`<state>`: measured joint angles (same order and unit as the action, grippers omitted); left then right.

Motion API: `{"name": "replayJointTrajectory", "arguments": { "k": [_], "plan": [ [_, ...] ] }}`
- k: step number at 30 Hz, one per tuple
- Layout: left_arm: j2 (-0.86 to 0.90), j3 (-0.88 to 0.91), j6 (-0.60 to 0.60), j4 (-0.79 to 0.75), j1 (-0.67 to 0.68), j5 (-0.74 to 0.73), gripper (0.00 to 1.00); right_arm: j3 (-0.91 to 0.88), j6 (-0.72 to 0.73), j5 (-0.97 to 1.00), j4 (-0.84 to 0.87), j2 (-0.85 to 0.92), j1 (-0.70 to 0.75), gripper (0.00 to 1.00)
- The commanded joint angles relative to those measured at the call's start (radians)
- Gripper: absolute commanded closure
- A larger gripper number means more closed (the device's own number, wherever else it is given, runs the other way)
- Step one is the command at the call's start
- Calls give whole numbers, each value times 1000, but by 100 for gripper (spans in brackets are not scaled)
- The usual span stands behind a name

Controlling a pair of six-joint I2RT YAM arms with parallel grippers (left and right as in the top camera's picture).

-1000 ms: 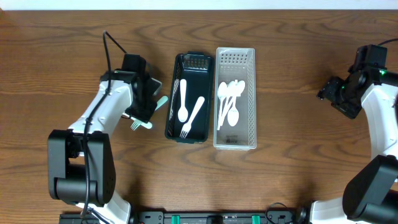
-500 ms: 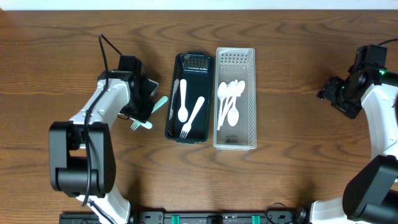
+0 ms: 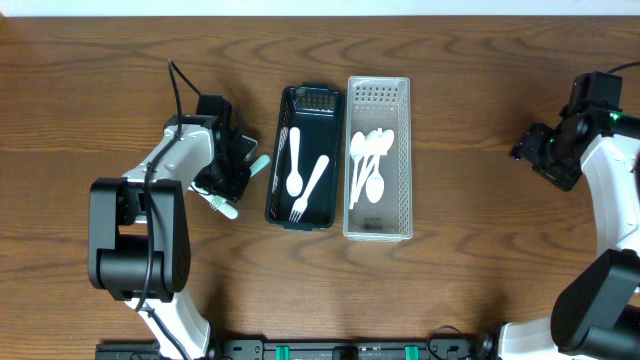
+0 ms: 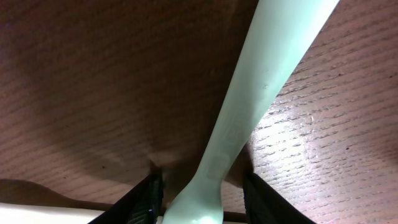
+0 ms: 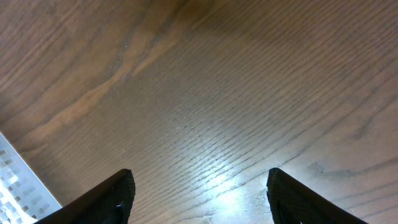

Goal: Pack container

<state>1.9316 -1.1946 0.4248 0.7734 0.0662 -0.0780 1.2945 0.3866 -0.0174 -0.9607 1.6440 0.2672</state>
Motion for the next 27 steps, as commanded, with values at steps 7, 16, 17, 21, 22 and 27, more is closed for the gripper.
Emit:
{"name": "replayJointTrajectory", "arguments": {
  "k": [7, 16, 17, 21, 22, 27],
  "plan": [
    [40, 4, -23, 2, -3, -13, 75, -2, 12, 13, -2, 8, 5, 29],
    [-55, -57, -71, 111, -3, -12, 81, -2, 13, 13, -6, 8, 5, 30],
    [-79, -69, -72, 134, -3, -13, 81, -2, 13, 13, -8, 8, 5, 30],
    [-194, -123, -109, 209, -3, -13, 81, -2, 13, 9, -12, 8, 5, 30],
    [-230, -137, -111, 228, -2, -13, 81, -2, 13, 6, -12, 8, 5, 31],
    [-401, -174, -118, 266, 5, -12, 81, -2, 13, 2, -13, 8, 5, 31]
  ]
}}
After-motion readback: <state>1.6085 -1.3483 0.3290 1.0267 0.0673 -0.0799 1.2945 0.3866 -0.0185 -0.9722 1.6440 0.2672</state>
